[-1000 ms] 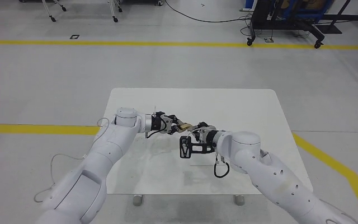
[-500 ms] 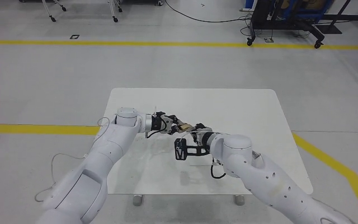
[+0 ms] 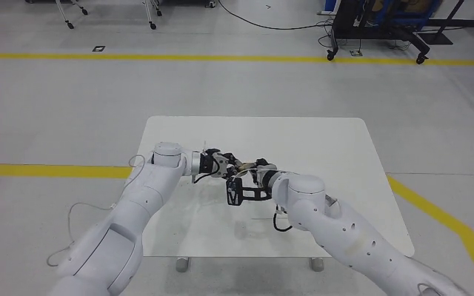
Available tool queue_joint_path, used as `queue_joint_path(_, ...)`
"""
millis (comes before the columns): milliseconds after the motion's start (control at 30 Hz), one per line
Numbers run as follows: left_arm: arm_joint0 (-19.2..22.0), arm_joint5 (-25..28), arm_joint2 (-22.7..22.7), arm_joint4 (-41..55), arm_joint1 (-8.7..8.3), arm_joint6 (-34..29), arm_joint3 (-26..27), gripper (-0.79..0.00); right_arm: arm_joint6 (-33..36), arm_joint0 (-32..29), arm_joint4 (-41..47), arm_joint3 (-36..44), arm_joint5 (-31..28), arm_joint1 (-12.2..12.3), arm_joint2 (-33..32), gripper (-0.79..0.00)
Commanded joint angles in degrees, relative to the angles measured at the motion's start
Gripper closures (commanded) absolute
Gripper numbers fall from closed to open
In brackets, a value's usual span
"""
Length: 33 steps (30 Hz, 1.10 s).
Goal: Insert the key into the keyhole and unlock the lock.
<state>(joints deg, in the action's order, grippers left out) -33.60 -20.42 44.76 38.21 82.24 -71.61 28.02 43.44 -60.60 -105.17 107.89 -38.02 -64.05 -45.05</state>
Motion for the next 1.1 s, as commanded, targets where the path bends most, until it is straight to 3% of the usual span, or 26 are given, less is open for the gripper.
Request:
queue_joint_path(0,0.0,0.6,0.6,0.6,-0.01,0.7,-0.3,0.000,-0.2,-0.3,1.5,0.3,0.2,0.0,-1.1,-0.785)
queue_joint_path(167,-0.2,3.8,2.6,2.8,-0.24,2.0,-0.5,0.000,-2.5,-2.5,7.0,1.9,2.4,0.4,-6.1,-0.785)
queue_joint_path(600,-2.6,15.7,6.5,2.5,-1.42,7.3,4.1,0.000,-3.2,-2.6,7.5,2.1,2.7,0.3,-6.2,-0.785)
queue_joint_path(767,-4.6,20.8,7.6,0.3,-2.06,10.6,7.9,0.000,-22.7,-6.6,17.3,-0.4,8.5,0.7,-12.7,-0.785)
queue_joint_path(867,-6.1,21.9,8.4,0.2,-2.42,11.3,10.1,0.000,-33.1,-10.9,15.3,-1.7,12.9,1.2,-15.1,-0.785)
queue_joint_path(1000,-7.5,22.2,9.5,0.2,-2.83,12.0,12.5,0.000,-40.8,-14.6,11.6,-3.8,18.0,1.2,-14.5,-0.413)
queue_joint_path(1067,-8.1,22.0,10.0,0.2,-2.99,12.3,13.4,0.000,-43.2,-15.4,10.3,-4.5,20.2,1.0,-13.8,-0.357)
